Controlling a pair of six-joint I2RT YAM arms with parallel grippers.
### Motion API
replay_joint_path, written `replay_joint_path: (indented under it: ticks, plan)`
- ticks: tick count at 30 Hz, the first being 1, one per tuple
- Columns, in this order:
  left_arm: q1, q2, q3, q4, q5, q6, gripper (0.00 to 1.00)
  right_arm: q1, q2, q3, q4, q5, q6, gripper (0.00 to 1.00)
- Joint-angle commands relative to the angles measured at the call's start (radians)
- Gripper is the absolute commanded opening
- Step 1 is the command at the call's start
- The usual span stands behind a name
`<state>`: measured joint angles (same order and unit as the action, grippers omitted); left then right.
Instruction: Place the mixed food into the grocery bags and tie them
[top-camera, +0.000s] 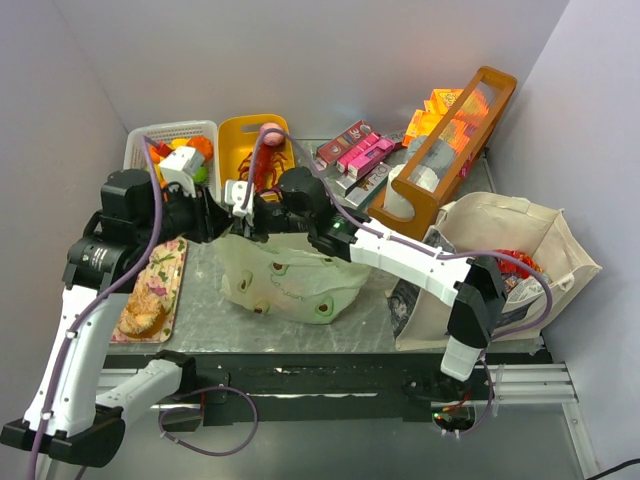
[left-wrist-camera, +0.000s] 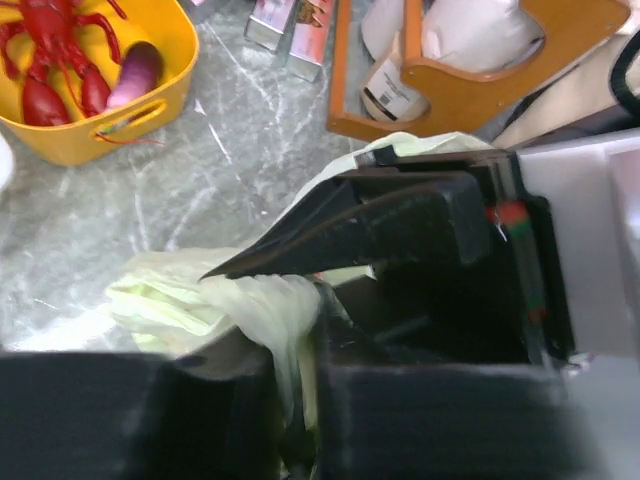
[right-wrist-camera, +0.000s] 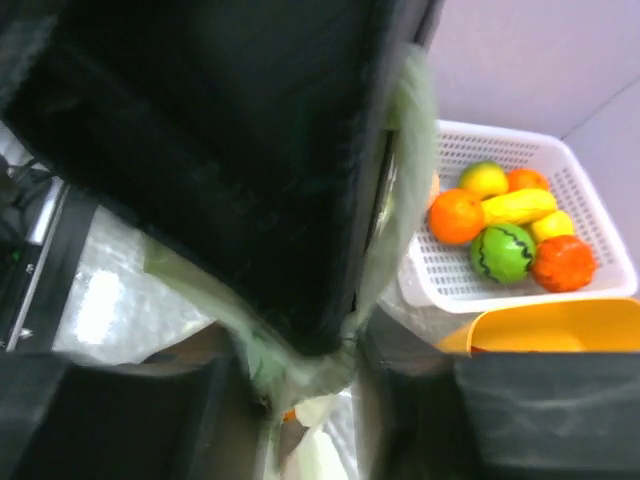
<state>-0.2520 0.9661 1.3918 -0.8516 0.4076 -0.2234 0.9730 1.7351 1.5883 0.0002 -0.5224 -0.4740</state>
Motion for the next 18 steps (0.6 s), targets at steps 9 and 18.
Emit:
replay_joint_path:
  ticks: [9,18]
  plan:
    - [0.003,-0.273,-0.111,0.296,-0.107,0.054,0.96,-0.080,-0.080,-0.123,0.098,-0.088,0.149,0.00]
    - [0.003,-0.415,-0.479,0.569,0.025,0.013,0.96,-0.132,-0.189,-0.177,0.047,-0.287,0.224,0.00]
